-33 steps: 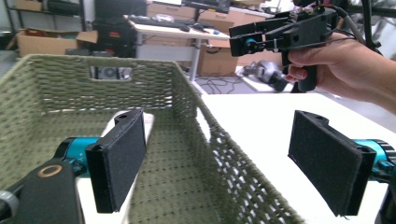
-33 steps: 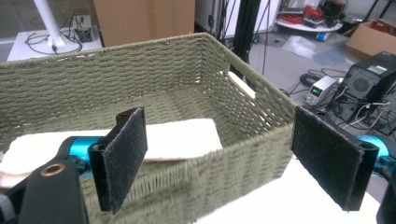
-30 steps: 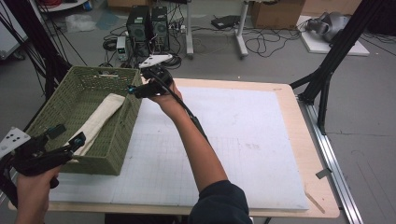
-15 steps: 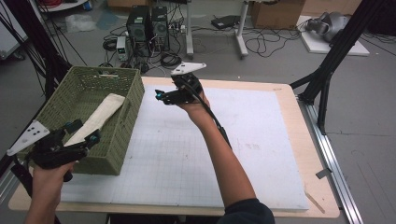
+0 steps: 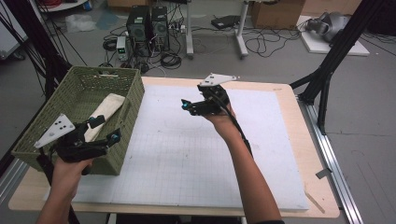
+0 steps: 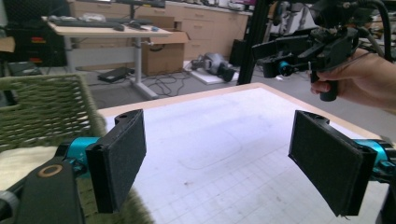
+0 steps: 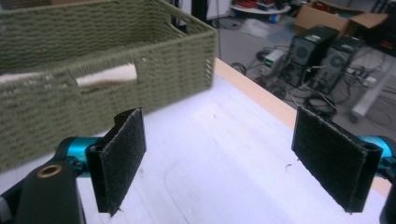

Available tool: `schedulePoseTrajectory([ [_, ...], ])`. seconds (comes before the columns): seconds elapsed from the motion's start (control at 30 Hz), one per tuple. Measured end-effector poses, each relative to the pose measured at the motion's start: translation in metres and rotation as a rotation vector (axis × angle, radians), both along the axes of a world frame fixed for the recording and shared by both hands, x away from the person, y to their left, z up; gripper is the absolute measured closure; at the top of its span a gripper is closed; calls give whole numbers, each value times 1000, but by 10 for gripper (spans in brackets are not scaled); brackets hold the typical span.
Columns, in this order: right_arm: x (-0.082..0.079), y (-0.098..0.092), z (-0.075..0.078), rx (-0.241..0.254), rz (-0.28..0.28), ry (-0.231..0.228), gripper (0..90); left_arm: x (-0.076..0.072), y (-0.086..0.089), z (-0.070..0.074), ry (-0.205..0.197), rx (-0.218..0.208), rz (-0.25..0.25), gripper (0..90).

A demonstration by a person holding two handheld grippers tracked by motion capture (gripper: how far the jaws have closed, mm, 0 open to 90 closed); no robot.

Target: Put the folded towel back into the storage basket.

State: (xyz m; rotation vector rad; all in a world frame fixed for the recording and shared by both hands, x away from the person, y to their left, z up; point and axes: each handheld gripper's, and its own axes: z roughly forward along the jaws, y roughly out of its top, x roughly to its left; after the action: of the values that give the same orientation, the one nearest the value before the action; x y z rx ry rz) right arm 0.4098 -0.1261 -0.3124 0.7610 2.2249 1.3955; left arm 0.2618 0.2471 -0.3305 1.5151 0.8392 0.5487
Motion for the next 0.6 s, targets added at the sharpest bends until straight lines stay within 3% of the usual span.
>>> schedulePoseTrajectory([
  [0.23,-21,-42,-7,-28,-69,-27,163,6,-17,-3,8,-3,-42,193],
  [0.6,-59,-102,-27,-38,-198,-58,162,9,-48,-10,-31,5,-135,194],
])
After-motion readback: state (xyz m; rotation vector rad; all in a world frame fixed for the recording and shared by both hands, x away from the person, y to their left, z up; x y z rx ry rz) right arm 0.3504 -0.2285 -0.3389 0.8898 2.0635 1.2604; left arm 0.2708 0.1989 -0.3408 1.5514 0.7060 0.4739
